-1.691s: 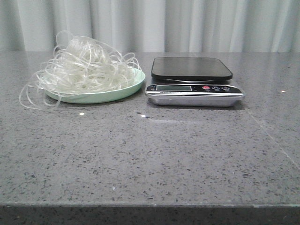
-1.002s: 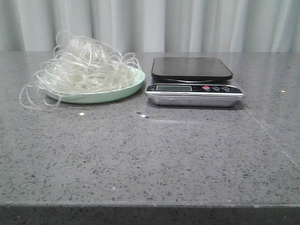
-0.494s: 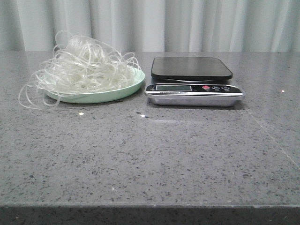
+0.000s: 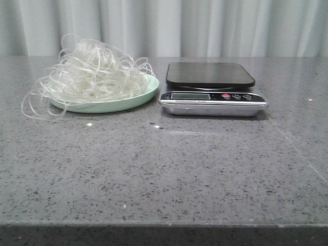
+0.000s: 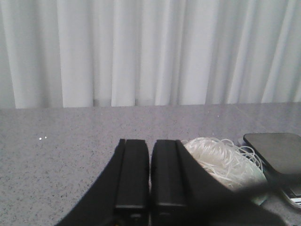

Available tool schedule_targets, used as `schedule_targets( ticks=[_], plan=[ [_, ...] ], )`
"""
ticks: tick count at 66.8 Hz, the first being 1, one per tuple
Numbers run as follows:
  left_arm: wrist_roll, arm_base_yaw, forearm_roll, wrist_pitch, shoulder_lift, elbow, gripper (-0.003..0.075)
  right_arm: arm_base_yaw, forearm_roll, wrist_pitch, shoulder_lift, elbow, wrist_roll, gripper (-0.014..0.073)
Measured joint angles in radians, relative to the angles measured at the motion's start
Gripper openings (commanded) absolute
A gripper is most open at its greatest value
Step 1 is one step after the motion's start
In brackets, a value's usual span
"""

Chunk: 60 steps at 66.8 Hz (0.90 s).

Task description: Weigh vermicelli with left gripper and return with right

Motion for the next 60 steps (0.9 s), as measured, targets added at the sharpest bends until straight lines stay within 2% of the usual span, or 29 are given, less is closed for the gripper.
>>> schedule_targets(
  ticks=[13, 19, 23, 24, 25, 26, 27, 28, 29, 30, 31, 32, 35, 36, 40, 51, 60],
  plan=[
    [0.0, 0.0, -0.005, -0.008, 0.063, 0.0, 0.013, 0.0, 0.0, 0.0, 0.0, 0.0, 0.0, 0.0179],
    [0.0, 0.0, -0.006, -0.009, 0.08, 0.0, 0.0164, 0.0, 0.0, 0.0, 0.0, 0.0, 0.0, 0.0179],
    [0.0, 0.0, -0.006, -0.01, 0.089, 0.0, 0.0223, 0.0, 0.0, 0.0, 0.0, 0.0, 0.0, 0.0179],
    [0.0, 0.0, -0.006, -0.01, 0.094, 0.0, 0.0262, 0.0, 0.0, 0.0, 0.0, 0.0, 0.0, 0.0179],
    [0.0, 0.0, -0.006, -0.01, 0.094, 0.0, 0.0262, 0.0, 0.0, 0.0, 0.0, 0.0, 0.0, 0.0179],
    [0.0, 0.0, -0.006, -0.01, 0.098, 0.0, 0.0305, 0.0, 0.0, 0.0, 0.0, 0.0, 0.0, 0.0179],
    [0.0, 0.0, -0.006, -0.01, 0.098, 0.0, 0.0305, 0.0, 0.0, 0.0, 0.0, 0.0, 0.0, 0.0179],
    [0.0, 0.0, -0.006, -0.01, 0.104, 0.0, 0.0364, 0.0, 0.0, 0.0, 0.0, 0.0, 0.0, 0.0179],
    [0.0, 0.0, -0.006, -0.01, 0.104, 0.0, 0.0364, 0.0, 0.0, 0.0, 0.0, 0.0, 0.0, 0.0179],
    [0.0, 0.0, -0.006, -0.01, 0.108, 0.0, 0.0412, 0.0, 0.0, 0.0, 0.0, 0.0, 0.0, 0.0179],
    [0.0, 0.0, -0.006, -0.01, 0.108, 0.0, 0.0412, 0.0, 0.0, 0.0, 0.0, 0.0, 0.0, 0.0179],
    [0.0, 0.0, -0.006, -0.01, 0.112, 0.0, 0.0458, 0.0, 0.0, 0.0, 0.0, 0.0, 0.0, 0.0179],
    [0.0, 0.0, -0.006, -0.01, 0.116, 0.0, 0.05, 0.0, 0.0, 0.0, 0.0, 0.0, 0.0, 0.0179],
    [0.0, 0.0, -0.006, -0.01, 0.121, 0.0, 0.0544, 0.0, 0.0, 0.0, 0.0, 0.0, 0.0, 0.0179],
    [0.0, 0.0, -0.006, -0.017, 0.13, 0.0, 0.0592, 0.0, 0.0, 0.0, 0.0, 0.0, 0.0, 0.0179],
    [0.0, 0.0, -0.006, -0.039, 0.181, -0.018, 0.0608, 0.0, 0.0, 0.0, 0.0, 0.0, 0.0, 0.0179],
    [0.018, 0.0, -0.006, 0.042, 0.292, -0.117, 0.0608, 0.0, 0.0, 0.0, 0.0, 0.0, 0.0, 0.0179]
  ],
)
